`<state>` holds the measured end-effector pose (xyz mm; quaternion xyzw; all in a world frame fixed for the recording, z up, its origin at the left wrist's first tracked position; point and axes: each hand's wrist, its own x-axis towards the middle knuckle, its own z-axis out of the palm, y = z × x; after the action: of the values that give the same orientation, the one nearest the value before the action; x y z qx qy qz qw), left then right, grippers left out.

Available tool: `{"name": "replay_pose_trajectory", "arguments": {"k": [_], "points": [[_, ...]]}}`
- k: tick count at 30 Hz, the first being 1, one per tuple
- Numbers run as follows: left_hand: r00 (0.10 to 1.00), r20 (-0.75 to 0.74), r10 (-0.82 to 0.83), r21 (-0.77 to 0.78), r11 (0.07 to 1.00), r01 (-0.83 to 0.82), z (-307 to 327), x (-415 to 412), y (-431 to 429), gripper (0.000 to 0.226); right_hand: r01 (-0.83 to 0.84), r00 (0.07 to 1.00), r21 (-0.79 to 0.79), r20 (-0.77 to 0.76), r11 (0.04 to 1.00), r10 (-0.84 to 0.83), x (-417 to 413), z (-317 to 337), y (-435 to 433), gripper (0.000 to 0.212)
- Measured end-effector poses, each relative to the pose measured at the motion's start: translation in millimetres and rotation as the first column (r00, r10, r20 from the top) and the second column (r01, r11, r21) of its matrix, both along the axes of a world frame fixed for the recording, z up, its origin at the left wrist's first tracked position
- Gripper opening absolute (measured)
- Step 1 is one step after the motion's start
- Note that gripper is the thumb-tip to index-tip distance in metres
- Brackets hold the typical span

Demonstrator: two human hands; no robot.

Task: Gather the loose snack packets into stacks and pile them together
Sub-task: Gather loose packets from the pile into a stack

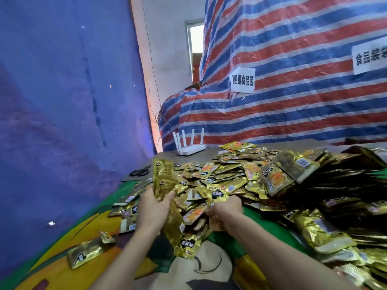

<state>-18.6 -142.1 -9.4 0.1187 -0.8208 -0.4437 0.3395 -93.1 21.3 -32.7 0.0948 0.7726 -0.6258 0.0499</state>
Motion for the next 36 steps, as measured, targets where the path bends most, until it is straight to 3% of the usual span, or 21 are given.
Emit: {"name": "replay_pose_trajectory", "arguments": {"k": [5, 7, 10, 16, 20, 23, 25, 28, 30, 34, 36], "points": [[0.995, -0.094, 0.037, 0.135, 0.991, -0.024, -13, 4, 0, 0.023, 0.034, 0.999, -0.072, -0.027, 0.997, -0.036, 13, 1, 6, 0.038], [0.988, -0.141, 0.067, 0.155, 0.987, -0.045, -16, 9, 6, 0.041, 0.019, 1.000, -0.102, -0.007, 0.995, -0.020, 22, 6, 11, 0.044], [0.968, -0.217, 0.126, 0.182, 0.979, -0.086, -15, 15, 17, 0.062, -0.029, 0.999, -0.149, -0.034, 0.988, 0.024, 35, 12, 21, 0.038], [0.957, -0.287, 0.032, 0.279, 0.959, 0.052, -10, 18, 47, 0.066, -0.096, 0.984, -0.297, -0.171, 0.950, 0.046, 60, 24, 47, 0.044], [0.942, -0.313, -0.121, 0.404, 0.881, 0.247, -16, 16, 65, 0.058, -0.136, 0.944, -0.376, -0.330, 0.916, 0.004, 65, 27, 69, 0.029], [0.932, -0.302, -0.199, 0.390, 0.867, 0.312, -24, 9, 72, 0.054, -0.146, 0.929, -0.422, -0.368, 0.895, -0.022, 63, 23, 84, 0.017], [0.937, -0.257, -0.234, 0.393, 0.861, 0.323, -25, 7, 76, 0.069, -0.155, 0.927, -0.415, -0.374, 0.896, -0.013, 63, 18, 88, 0.012], [0.936, -0.261, -0.237, 0.370, 0.871, 0.324, -22, 6, 77, 0.056, -0.160, 0.931, -0.407, -0.366, 0.900, 0.000, 59, 13, 88, 0.007], [0.926, -0.243, -0.287, 0.373, 0.854, 0.363, -21, 3, 77, 0.068, -0.165, 0.924, -0.366, -0.381, 0.916, 0.014, 58, 13, 89, 0.005], [0.860, -0.127, -0.495, 0.235, 0.827, 0.511, -20, 3, 83, 0.052, -0.191, 0.887, -0.288, -0.461, 0.938, 0.039, 62, 15, 94, 0.011], [0.857, -0.119, -0.501, 0.189, 0.836, 0.515, -21, 5, 89, 0.061, -0.149, 0.887, -0.335, -0.462, 0.930, -0.025, 63, 14, 95, 0.011]]}}
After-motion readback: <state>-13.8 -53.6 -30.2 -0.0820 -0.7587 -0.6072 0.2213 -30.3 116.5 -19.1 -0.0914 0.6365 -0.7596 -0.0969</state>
